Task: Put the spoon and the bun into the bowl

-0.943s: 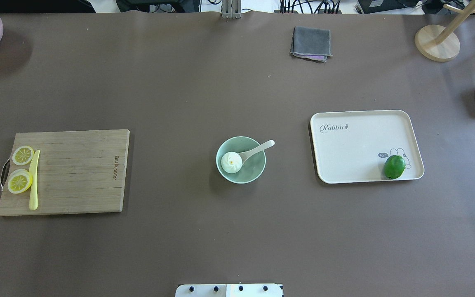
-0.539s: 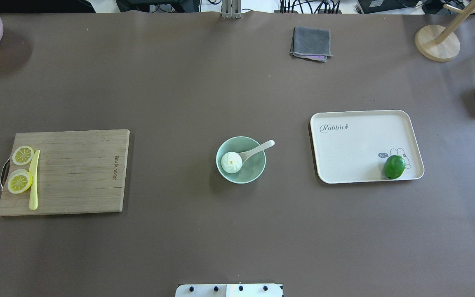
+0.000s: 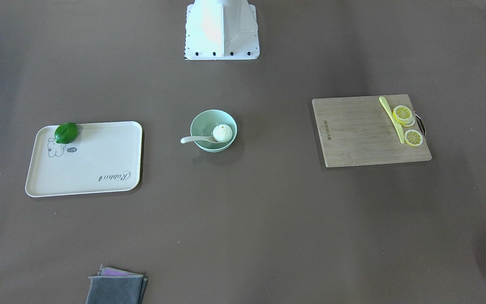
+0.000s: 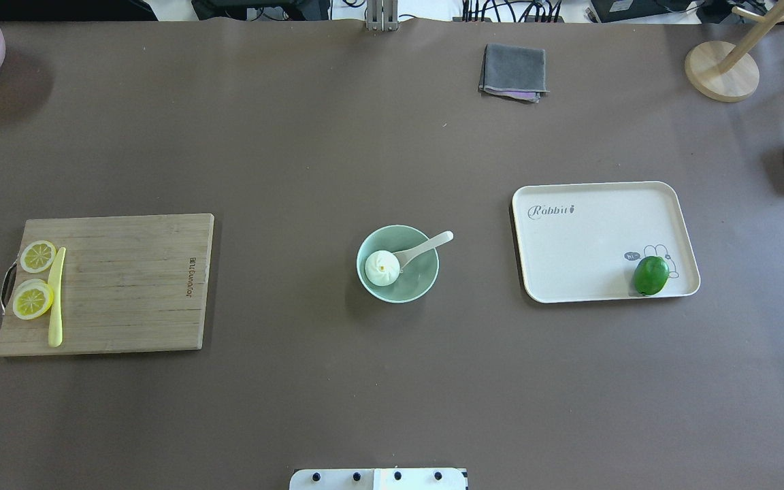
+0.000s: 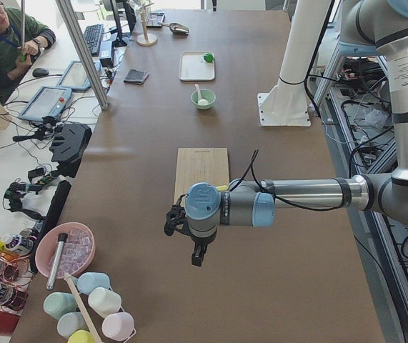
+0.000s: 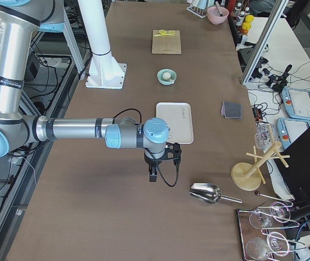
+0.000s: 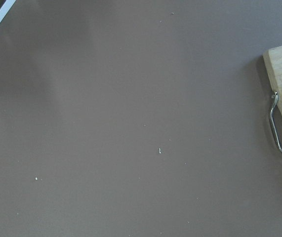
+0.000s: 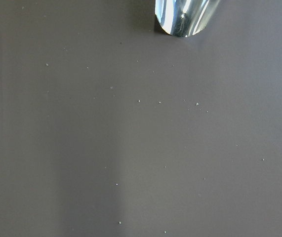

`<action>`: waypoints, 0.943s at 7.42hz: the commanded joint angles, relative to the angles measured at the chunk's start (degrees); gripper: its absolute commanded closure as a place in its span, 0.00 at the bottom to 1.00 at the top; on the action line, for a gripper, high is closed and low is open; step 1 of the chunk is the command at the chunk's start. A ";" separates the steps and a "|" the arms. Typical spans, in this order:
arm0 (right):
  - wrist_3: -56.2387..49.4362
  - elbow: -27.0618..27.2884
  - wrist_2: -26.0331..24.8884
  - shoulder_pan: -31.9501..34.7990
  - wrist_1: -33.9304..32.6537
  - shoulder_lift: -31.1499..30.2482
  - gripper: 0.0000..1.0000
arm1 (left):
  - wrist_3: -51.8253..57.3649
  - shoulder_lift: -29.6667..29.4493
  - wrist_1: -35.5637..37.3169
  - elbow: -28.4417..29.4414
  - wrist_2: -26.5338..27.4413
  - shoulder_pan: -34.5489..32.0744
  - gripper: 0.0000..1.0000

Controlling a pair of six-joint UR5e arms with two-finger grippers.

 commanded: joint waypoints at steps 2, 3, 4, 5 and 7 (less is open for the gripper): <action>0.13 0.04 -1.14 -0.08 0.00 -0.02 0.00 | 0.03 1.16 0.02 0.55 -0.13 0.04 0.02; 0.13 0.04 -1.24 -0.08 0.00 -0.02 0.00 | 0.11 1.69 -0.07 0.29 -0.39 0.04 0.02; 0.13 -0.04 -1.24 -0.08 0.00 -0.02 0.00 | 0.11 1.69 -0.15 0.29 -0.48 0.04 0.02; 0.13 -0.04 -1.07 -0.08 0.00 -0.02 0.00 | 0.11 1.69 -0.33 0.29 -0.49 0.04 0.02; 0.22 -0.04 -1.15 -0.08 0.00 -0.11 0.00 | 0.11 1.69 -0.42 0.20 -0.49 0.04 0.02</action>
